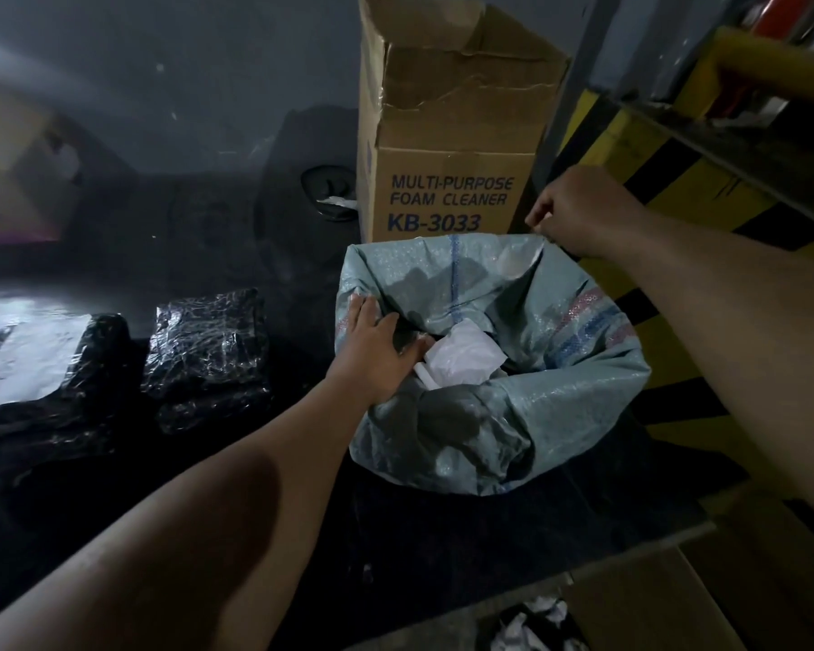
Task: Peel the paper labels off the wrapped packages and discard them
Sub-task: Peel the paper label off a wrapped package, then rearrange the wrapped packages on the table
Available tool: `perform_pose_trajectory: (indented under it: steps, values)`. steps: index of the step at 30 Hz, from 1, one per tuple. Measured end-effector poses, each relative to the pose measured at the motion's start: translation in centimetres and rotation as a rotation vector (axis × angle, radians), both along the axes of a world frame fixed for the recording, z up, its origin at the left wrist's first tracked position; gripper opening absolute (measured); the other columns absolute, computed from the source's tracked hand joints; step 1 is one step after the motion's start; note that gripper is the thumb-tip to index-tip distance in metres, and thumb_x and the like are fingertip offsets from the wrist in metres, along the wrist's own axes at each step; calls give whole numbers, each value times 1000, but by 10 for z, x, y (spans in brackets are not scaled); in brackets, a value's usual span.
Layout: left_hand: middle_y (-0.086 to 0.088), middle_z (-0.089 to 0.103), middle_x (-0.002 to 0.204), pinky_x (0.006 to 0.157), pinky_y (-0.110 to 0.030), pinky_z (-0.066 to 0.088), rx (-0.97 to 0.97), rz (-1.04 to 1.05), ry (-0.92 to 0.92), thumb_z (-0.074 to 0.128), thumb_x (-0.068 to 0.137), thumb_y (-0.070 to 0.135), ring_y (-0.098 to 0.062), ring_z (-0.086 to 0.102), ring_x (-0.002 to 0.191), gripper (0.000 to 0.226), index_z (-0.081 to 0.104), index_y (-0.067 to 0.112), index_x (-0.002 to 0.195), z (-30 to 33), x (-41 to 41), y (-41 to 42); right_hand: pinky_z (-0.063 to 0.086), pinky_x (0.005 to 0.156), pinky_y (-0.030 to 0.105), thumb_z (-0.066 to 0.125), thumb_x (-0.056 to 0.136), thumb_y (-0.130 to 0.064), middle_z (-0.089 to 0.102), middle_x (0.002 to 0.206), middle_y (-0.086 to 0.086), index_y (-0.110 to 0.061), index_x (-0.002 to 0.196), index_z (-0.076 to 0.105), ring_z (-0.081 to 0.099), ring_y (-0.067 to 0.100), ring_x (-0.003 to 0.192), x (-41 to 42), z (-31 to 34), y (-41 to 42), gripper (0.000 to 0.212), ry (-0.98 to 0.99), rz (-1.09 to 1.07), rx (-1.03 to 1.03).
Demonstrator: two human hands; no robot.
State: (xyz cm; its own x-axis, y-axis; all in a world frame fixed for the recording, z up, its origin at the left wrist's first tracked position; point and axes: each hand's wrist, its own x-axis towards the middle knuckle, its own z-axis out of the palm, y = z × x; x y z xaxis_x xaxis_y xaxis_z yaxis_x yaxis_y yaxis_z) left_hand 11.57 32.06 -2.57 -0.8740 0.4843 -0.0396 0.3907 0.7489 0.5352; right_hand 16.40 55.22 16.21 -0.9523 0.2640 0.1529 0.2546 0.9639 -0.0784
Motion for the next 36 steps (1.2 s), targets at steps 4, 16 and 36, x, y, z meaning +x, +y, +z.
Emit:
perform_pose_trajectory:
  steps: [4, 16, 36]
  values:
    - [-12, -2, 168, 122, -37, -1, -7, -2, 9, 43, 94, 70, -26, -18, 153, 80, 37, 15, 152, -1, -1, 0, 53, 77, 35, 67, 91, -16, 71, 105, 13, -9, 103, 74, 65, 26, 93, -1, 1, 0, 16, -25, -8, -21]
    - [-12, -4, 168, 122, -40, 0, 19, -33, 7, 42, 95, 69, -28, -16, 153, 82, 29, 15, 156, 2, -1, -1, 46, 80, 31, 66, 89, -42, 65, 121, 8, -16, 117, 66, 59, 24, 99, -5, -9, -23, 38, -136, 34, -62]
    - [-9, 3, 169, 123, -44, 17, -263, 321, -57, 34, 95, 69, -25, 5, 155, 82, 20, 20, 160, -106, 55, -287, 44, 101, 35, 61, 81, -61, 52, 139, 12, -23, 140, 47, 54, 28, 124, -97, -177, -289, 72, -235, 167, -593]
